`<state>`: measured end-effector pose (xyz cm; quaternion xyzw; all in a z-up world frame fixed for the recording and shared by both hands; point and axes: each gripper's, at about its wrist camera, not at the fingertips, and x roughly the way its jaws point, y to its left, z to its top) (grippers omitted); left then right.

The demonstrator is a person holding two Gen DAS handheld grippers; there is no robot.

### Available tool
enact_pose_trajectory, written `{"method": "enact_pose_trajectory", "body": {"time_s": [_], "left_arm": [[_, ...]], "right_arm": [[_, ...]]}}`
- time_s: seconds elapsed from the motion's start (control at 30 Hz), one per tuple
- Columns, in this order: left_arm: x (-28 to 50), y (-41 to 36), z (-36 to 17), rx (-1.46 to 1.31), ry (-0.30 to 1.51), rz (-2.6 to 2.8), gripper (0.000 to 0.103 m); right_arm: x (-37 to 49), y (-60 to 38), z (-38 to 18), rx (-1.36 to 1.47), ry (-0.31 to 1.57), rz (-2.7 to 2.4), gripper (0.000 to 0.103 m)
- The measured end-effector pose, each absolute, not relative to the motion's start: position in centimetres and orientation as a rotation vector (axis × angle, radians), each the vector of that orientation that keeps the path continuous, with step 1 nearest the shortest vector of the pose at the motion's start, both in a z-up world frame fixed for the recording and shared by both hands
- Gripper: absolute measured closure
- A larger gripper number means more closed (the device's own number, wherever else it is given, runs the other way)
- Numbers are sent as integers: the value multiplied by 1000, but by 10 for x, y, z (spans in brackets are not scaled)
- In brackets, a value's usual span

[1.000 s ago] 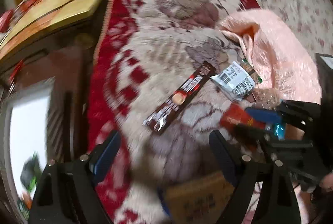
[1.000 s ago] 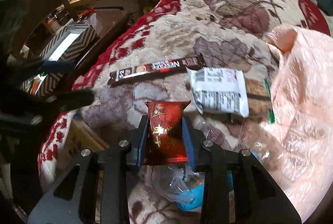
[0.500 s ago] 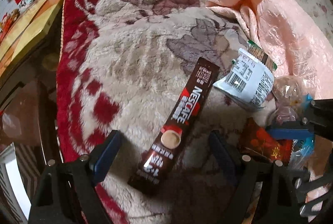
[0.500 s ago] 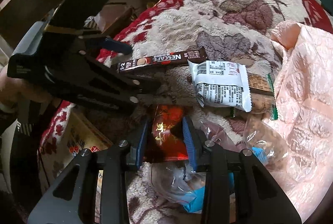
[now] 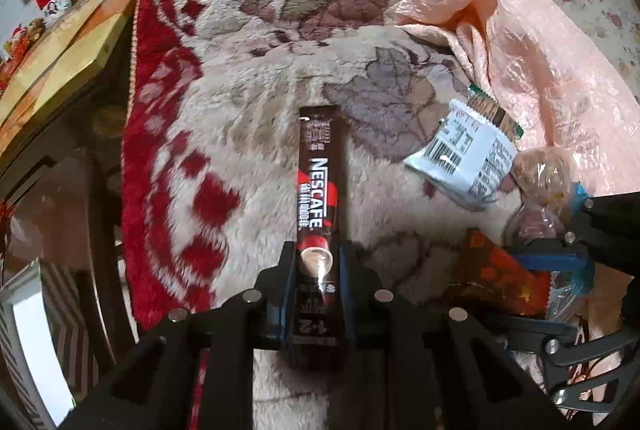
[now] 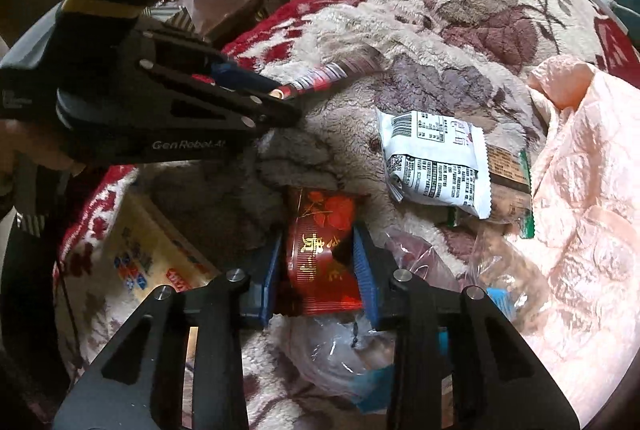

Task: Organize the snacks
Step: 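Grasp the brown Nescafe coffee stick with the left gripper while the right holds the red candy, then carry the Nescafe stick and red candy pack over the white tray with both grippers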

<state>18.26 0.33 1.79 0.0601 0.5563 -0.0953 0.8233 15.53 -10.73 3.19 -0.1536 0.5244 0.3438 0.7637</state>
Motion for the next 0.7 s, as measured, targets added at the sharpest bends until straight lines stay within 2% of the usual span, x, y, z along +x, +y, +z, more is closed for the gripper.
{"method": "enact_pose_trajectory", "body": {"time_s": [0.7], "left_arm": [[79,69,76,-33,1026,56,82]], "right_arm": [[109,-106,70,-122,1051,767,71]]}}
